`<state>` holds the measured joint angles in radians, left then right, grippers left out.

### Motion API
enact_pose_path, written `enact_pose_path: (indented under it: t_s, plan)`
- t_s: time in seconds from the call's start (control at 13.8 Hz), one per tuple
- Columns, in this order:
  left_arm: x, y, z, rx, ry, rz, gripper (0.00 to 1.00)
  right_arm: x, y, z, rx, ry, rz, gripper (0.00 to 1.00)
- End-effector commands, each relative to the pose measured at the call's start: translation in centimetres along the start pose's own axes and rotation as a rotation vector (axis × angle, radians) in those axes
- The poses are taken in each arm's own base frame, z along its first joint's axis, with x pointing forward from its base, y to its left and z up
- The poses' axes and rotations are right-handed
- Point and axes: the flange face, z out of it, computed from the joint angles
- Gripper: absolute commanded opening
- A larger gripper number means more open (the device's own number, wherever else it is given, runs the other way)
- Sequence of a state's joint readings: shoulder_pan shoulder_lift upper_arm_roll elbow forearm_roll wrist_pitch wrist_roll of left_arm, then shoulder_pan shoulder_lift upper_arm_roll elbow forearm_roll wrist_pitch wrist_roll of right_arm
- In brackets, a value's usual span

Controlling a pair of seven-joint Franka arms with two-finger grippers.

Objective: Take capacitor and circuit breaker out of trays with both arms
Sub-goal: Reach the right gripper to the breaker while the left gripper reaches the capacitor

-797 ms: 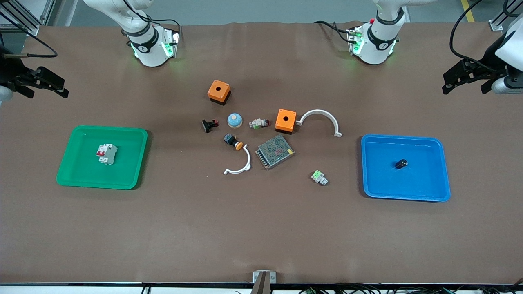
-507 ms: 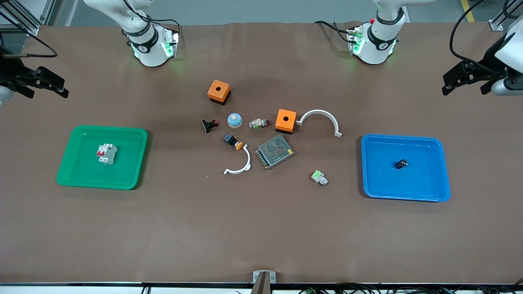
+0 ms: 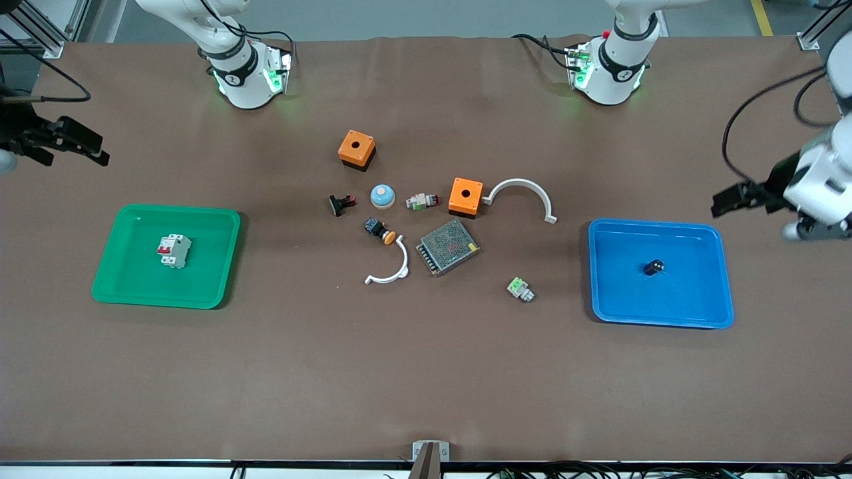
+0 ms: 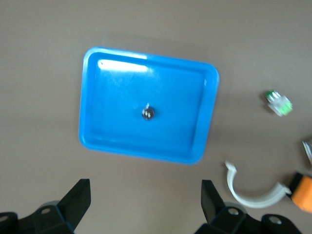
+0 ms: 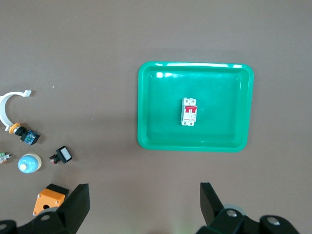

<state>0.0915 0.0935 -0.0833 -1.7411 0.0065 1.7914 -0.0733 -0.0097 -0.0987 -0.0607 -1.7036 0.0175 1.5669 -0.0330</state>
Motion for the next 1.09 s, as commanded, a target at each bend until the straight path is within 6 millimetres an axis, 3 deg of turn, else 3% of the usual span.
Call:
enact_pose_path:
  t_s: [0.0, 0.14, 0.29, 0.43, 0.51, 0.72, 1.01]
  plan:
    - [-0.5, -0.3, 5.5, 0.011, 0.044, 0.003, 1.0, 3.0, 0.7, 1.9, -0.014, -0.026, 0.013, 1.0]
    - [0.2, -0.4, 10.4, 0.005, 0.051, 0.003, 1.0, 6.1, 1.6, 6.4, -0.02, -0.071, 0.018, 1.0]
    - [1.0, -0.4, 15.0, 0.0, 0.033, 0.008, 1.0, 8.8, 4.4, 10.3, -0.022, -0.095, 0.016, 1.0]
    - [1.0, -0.3, 19.0, -0.007, 0.049, 0.008, 0.98, 9.4, 5.6, 12.1, -0.027, -0.087, -0.001, 1.0]
    - [0.8, -0.4, 21.3, -0.011, 0.066, 0.008, 0.97, 9.2, 7.8, 14.3, -0.024, -0.081, 0.029, 1.0]
    - [0.4, -0.5, 27.2, -0.017, 0.063, 0.009, 0.94, 8.4, 9.8, 20.0, -0.025, -0.039, 0.047, 1.0]
    - [0.4, -1.9, 30.0, 0.019, 0.034, 0.037, 0.9, 6.4, 10.7, 26.5, -0.024, 0.009, 0.039, 1.0]
